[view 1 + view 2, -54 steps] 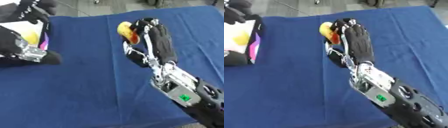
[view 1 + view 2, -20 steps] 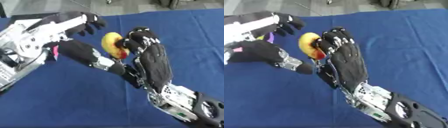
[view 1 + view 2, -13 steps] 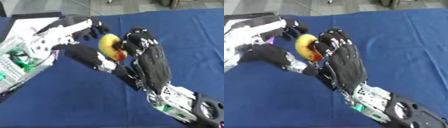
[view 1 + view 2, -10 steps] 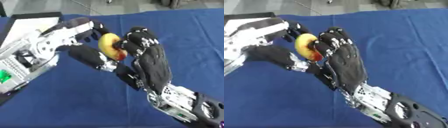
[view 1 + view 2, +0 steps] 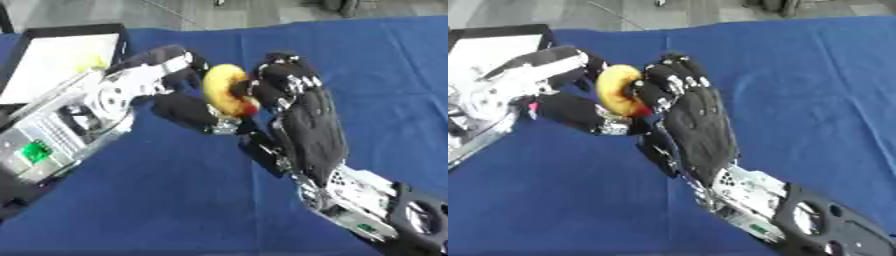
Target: Pick up the objects with one hand, pass them to the other hand, and then place them into the box on the other side of the table.
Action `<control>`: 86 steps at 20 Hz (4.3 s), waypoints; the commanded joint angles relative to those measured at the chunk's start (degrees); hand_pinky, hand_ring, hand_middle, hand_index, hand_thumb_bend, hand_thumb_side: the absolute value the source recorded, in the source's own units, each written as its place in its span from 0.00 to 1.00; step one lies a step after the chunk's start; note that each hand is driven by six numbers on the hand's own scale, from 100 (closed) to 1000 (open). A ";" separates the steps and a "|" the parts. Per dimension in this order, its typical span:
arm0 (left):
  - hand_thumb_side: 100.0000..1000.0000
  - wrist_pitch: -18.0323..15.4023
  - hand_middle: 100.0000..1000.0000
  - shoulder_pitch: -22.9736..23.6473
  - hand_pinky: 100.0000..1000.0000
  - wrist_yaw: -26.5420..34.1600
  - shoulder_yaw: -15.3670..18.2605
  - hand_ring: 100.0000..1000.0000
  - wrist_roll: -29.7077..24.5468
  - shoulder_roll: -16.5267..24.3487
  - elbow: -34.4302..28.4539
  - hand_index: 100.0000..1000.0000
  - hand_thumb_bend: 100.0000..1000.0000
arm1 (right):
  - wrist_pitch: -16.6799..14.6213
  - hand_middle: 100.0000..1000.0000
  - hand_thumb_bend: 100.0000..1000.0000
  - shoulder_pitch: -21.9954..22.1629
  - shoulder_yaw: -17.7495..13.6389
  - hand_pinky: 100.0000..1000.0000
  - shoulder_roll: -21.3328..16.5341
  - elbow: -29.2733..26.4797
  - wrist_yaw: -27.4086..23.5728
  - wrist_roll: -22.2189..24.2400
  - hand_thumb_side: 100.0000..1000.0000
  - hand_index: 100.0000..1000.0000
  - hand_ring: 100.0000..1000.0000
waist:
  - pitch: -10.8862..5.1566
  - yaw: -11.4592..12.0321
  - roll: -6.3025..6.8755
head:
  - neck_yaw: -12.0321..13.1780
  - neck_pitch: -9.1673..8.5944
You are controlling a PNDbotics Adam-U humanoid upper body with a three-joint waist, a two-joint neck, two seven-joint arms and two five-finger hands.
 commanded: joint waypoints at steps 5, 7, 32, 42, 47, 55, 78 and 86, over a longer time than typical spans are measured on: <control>0.39 0.68 0.69 -1.02 0.82 4.27 0.61 0.77 1.72 1.55 -2.35 0.65 0.50 | 0.02 0.30 0.00 -0.39 1.42 0.66 -0.07 -1.94 0.26 1.42 0.00 0.38 0.50 | -0.74 0.26 -0.16 | 0.08 -0.51; 0.40 0.68 0.68 -1.05 0.82 4.91 0.58 0.76 2.21 1.59 -2.80 0.64 0.40 | 0.00 0.30 0.00 -0.40 1.72 0.65 0.01 -1.94 0.23 1.65 0.00 0.38 0.50 | -0.73 0.32 -0.21 | 0.12 -0.57; 0.00 -5.24 0.39 1.85 0.67 8.68 3.66 0.55 10.14 5.73 3.14 0.43 0.12 | 8.95 0.85 0.32 0.25 0.97 0.83 -1.77 -1.94 8.15 7.68 0.53 0.87 0.88 | -0.65 0.13 -0.26 | 0.15 -0.63; 0.00 -10.14 0.36 6.70 0.65 12.13 10.93 0.52 15.57 13.46 9.54 0.40 0.15 | 11.19 0.86 0.32 0.38 0.66 0.84 -3.12 -1.94 11.21 9.51 0.50 0.88 0.88 | -0.38 -0.04 -0.38 | 0.24 -0.92; 0.04 -14.90 0.40 9.15 0.68 9.70 16.31 0.55 17.60 16.88 15.25 0.44 0.04 | 10.55 0.86 0.32 1.09 -0.39 0.83 -4.91 -1.94 11.16 8.78 0.38 0.87 0.87 | 0.08 -0.37 -0.82 | 1.03 -1.54; 0.30 -26.60 0.67 7.65 0.79 -8.17 24.38 0.72 18.15 14.59 31.97 0.75 0.52 | 8.60 0.85 0.36 1.19 -2.23 0.84 -7.49 -1.94 9.87 5.99 0.26 0.86 0.86 | 0.85 -2.77 -1.78 | 4.20 -3.62; 0.84 -27.52 0.80 9.18 0.80 -4.91 32.84 0.74 31.59 14.74 28.79 0.84 0.37 | 8.44 0.83 0.34 1.78 -5.24 0.81 -7.73 -1.94 6.60 2.03 0.12 0.83 0.83 | 1.74 -4.59 -2.28 | 8.35 -4.10; 0.63 -31.04 0.84 23.05 0.81 23.91 37.89 0.76 42.25 17.85 -8.48 0.88 0.50 | 13.65 0.78 0.00 4.71 -16.04 0.73 -8.12 -1.94 -12.24 -4.55 0.21 0.80 0.80 | 2.01 -4.11 -2.03 | 6.08 -3.96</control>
